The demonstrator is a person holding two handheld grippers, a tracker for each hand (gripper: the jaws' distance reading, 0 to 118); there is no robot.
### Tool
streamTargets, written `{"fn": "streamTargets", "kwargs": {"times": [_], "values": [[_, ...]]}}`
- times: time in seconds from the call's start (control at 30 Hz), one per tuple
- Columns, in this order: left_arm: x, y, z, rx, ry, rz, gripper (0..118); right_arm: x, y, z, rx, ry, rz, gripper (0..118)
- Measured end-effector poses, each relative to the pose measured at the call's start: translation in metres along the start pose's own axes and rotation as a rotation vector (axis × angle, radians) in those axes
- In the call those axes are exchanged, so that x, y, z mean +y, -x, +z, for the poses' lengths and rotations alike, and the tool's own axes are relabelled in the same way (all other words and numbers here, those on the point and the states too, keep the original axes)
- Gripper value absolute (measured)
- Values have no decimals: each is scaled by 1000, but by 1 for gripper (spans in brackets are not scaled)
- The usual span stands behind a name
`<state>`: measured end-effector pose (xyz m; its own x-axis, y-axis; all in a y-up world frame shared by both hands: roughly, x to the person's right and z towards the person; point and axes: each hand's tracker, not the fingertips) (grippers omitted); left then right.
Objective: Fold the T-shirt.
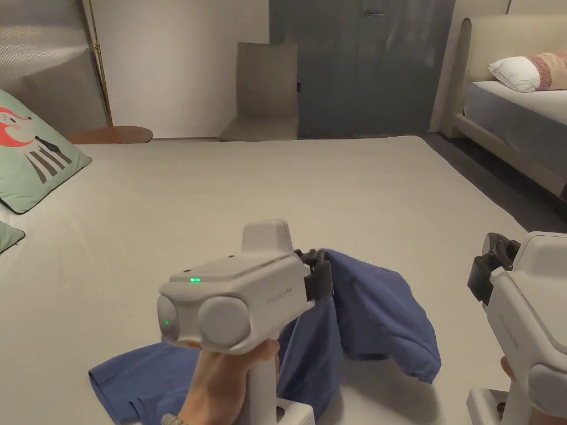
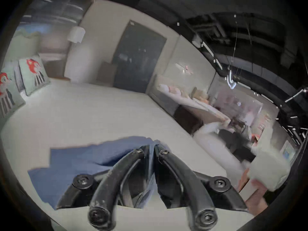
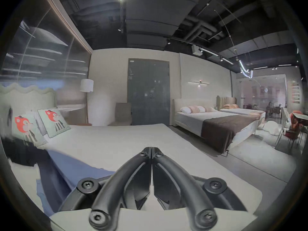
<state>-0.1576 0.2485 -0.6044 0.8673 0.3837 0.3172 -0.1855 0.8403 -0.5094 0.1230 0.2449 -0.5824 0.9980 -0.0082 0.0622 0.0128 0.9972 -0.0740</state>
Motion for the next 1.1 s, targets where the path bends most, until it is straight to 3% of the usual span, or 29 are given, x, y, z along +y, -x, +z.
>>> {"fn": "streamTargets", "kwargs": {"times": [0.3, 0.5, 0.53, 0.57, 0.63, 0.67, 0.7, 0.97, 1.0, 1.1], "values": [[-133, 20, -63, 57, 451, 27, 3, -22, -3, 6, -4, 51, 18, 1], [-155, 39, -61, 89, 475, 88, 5, -21, 8, 5, 18, 64, 21, 1], [-150, 39, -59, 81, 466, 103, 14, -20, 10, 6, 23, 65, 22, 1], [-144, 39, -54, 78, 447, 101, 31, -19, 12, 6, 28, 64, 26, 1], [-130, 39, -42, 77, 374, 74, 86, -19, 14, 5, 35, 60, 31, 1], [-120, 37, -34, 91, 333, 52, 100, -18, 15, 6, 38, 55, 34, 1], [-110, 38, -23, 112, 282, 32, 102, -17, 16, 7, 40, 50, 37, 1], [-27, 73, 95, 432, -176, -83, 98, -19, 21, 6, 62, 19, 31, 1], [-21, 78, 109, 479, -219, -85, 90, -19, 22, 6, 64, 18, 29, 1], [-8, 93, 148, 609, -336, -82, 40, -20, 25, 4, 69, 16, 21, 1]]}}
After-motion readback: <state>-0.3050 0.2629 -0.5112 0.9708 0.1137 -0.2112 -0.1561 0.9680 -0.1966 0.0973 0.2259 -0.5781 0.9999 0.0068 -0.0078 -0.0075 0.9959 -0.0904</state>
